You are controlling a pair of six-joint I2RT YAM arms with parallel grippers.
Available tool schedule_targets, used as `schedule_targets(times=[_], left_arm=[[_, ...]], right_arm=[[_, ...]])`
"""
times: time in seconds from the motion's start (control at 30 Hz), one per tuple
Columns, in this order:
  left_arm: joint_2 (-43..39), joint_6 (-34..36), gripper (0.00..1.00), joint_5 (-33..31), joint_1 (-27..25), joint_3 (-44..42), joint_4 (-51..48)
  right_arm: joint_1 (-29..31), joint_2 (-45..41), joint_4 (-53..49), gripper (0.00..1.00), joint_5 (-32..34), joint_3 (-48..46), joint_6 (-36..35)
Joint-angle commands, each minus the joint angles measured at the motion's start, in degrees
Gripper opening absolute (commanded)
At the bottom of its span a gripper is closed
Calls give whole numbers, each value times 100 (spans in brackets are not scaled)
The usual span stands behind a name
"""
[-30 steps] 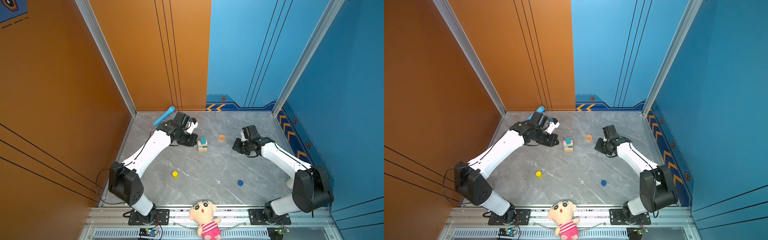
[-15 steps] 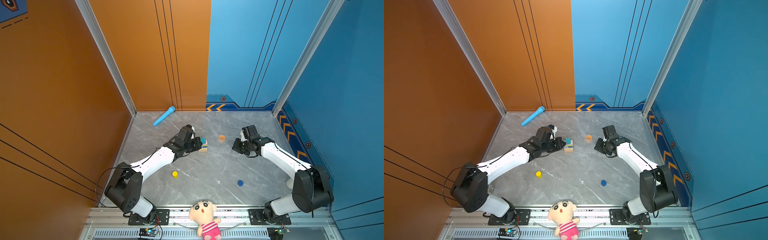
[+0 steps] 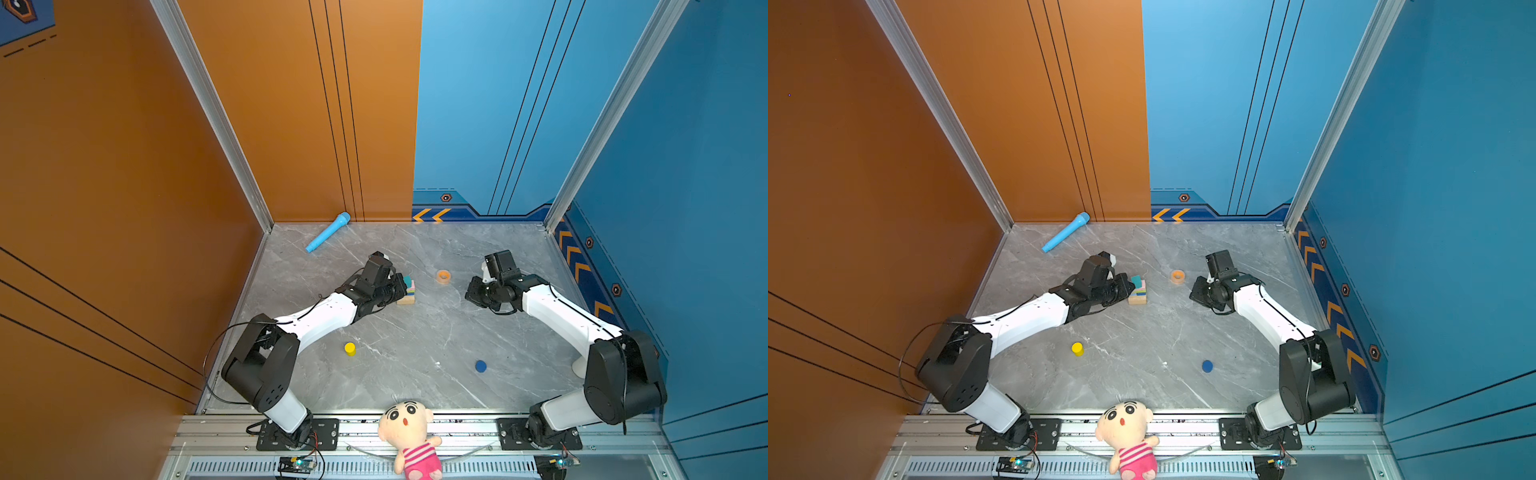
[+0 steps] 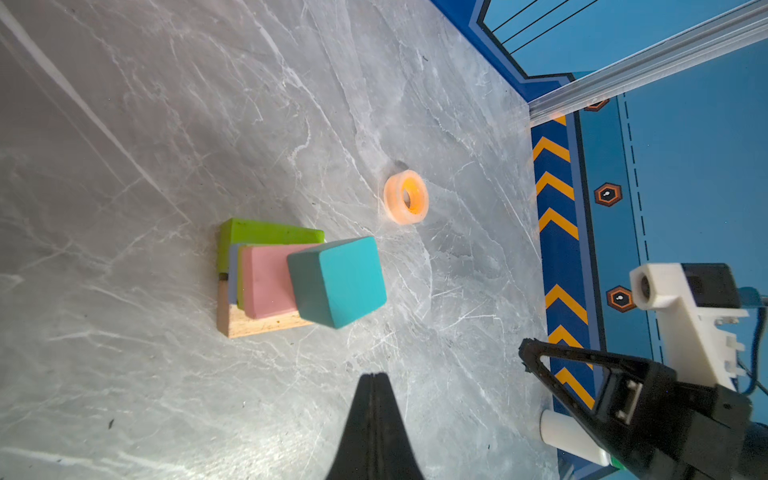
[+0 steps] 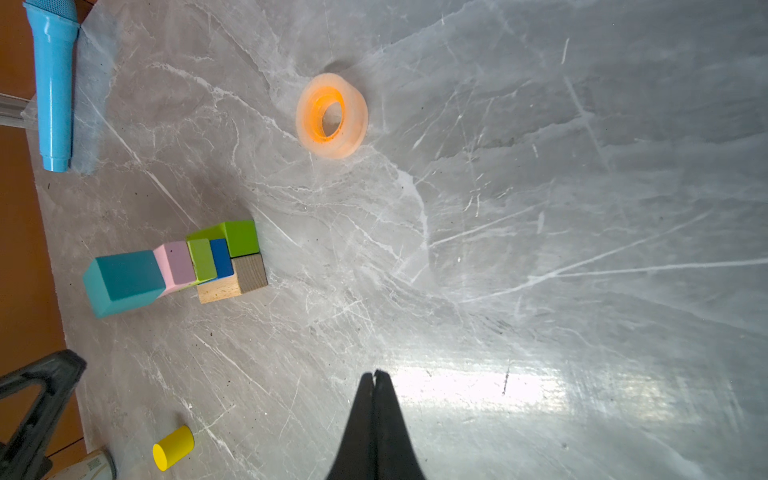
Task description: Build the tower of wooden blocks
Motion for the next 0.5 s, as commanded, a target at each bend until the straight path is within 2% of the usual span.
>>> schedule_targets(times=[0.0, 0.47], left_arm=[[45, -17, 0, -169, -92, 80, -128], [294, -27, 0, -287, -139, 365, -347]], right_arm=[[-33, 68, -24, 1, -8, -25, -97], [-107, -22, 29, 1, -22, -155, -80]])
